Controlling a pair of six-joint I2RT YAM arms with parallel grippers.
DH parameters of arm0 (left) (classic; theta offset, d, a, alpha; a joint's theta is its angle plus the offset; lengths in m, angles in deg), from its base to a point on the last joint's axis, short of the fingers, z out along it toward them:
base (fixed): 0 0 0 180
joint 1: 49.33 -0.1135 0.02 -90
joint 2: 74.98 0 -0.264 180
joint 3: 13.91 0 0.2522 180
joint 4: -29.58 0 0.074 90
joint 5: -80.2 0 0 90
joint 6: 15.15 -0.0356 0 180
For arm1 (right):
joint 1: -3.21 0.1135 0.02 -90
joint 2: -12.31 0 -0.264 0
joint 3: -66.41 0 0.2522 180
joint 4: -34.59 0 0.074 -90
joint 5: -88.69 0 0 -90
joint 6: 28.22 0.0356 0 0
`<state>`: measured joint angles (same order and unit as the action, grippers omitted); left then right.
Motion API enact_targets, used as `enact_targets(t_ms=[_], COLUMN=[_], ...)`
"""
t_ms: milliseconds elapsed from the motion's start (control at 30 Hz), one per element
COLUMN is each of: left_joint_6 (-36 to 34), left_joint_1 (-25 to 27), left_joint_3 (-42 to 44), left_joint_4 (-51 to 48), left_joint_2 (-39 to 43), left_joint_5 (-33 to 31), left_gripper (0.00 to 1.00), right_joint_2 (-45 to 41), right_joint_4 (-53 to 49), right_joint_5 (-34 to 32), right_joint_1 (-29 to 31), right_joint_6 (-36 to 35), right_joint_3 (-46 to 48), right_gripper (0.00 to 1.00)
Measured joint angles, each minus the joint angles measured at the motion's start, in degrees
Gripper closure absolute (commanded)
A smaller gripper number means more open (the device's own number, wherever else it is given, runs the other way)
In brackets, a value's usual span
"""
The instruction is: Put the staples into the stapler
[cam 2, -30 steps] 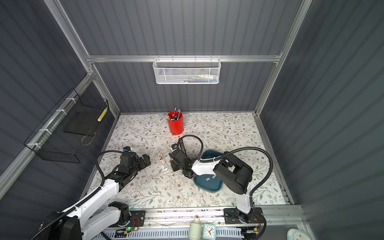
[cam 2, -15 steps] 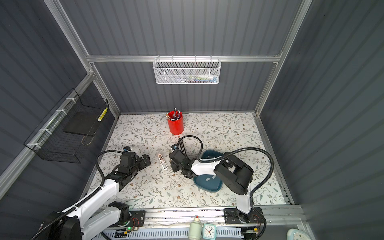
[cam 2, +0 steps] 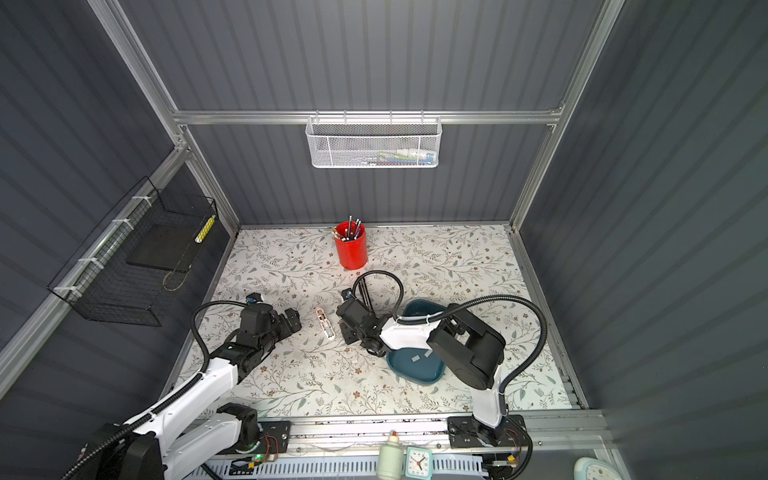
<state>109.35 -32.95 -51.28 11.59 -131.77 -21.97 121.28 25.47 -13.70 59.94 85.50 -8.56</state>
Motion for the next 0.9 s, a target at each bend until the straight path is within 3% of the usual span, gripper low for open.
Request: enact_targets(t_ms=[900], left_joint_6=[0.0], left_joint_1=[0.0], left_joint_3=[0.0], left_joint_4=[0.0], left_joint_2=[0.0], left_joint_5=[0.0], left_gripper=[0.00], right_joint_2=[3.4], right_joint_4=[-7.0], right_joint_5=[-0.8], right_joint_1=[1.2], right_joint_6=[0.2], right_joint_3=[-6.7], right_gripper=[0.76])
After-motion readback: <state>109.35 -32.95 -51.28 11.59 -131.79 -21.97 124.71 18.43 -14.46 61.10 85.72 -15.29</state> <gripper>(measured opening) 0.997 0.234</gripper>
